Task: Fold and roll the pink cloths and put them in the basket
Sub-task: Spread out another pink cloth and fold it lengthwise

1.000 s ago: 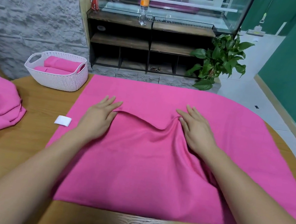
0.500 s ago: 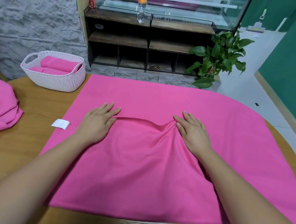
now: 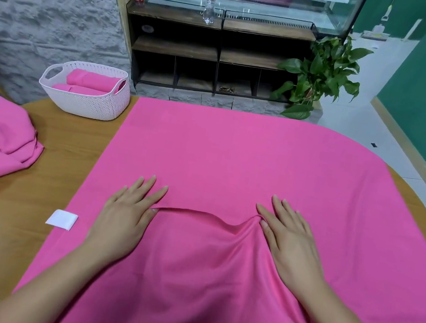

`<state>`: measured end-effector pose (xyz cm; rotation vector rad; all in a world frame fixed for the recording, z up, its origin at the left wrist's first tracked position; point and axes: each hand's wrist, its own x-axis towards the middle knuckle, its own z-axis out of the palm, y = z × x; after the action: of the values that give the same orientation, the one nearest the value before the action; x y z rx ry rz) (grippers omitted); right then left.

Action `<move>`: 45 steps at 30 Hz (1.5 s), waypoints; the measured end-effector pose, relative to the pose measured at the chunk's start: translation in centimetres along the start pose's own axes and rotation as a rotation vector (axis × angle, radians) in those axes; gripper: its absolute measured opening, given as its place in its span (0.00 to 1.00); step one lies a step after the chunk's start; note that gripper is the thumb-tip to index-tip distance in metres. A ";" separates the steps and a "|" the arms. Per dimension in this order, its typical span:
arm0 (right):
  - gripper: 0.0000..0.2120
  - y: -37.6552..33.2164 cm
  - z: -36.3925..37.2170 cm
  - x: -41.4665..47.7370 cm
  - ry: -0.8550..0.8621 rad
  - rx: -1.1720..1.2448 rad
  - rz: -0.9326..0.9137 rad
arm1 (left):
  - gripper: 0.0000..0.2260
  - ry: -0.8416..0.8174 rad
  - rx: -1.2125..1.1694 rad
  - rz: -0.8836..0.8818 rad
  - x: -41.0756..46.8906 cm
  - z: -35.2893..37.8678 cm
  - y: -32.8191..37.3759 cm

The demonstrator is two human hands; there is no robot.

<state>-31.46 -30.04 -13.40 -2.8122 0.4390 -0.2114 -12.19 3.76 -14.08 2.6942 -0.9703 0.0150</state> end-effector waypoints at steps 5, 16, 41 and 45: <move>0.28 -0.3 -0.2 -2.0 -0.024 0.049 -0.021 | 0.25 -0.005 -0.033 0.025 -2.0 -0.1 0.0; 0.26 0.6 -2.9 9.4 0.136 0.100 -0.016 | 0.21 0.091 -0.203 -0.007 10.5 -2.7 -1.6; 0.23 2.2 0.2 7.0 0.017 0.003 -0.008 | 0.23 0.032 -0.007 -0.027 6.9 0.3 -2.7; 0.24 1.7 0.2 3.3 0.024 -0.010 -0.010 | 0.26 0.016 -0.010 -0.036 3.4 0.1 -1.8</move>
<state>-28.80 -32.59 -13.82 -2.8245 0.4332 -0.2463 -8.45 2.98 -14.32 2.6975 -0.9139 0.0247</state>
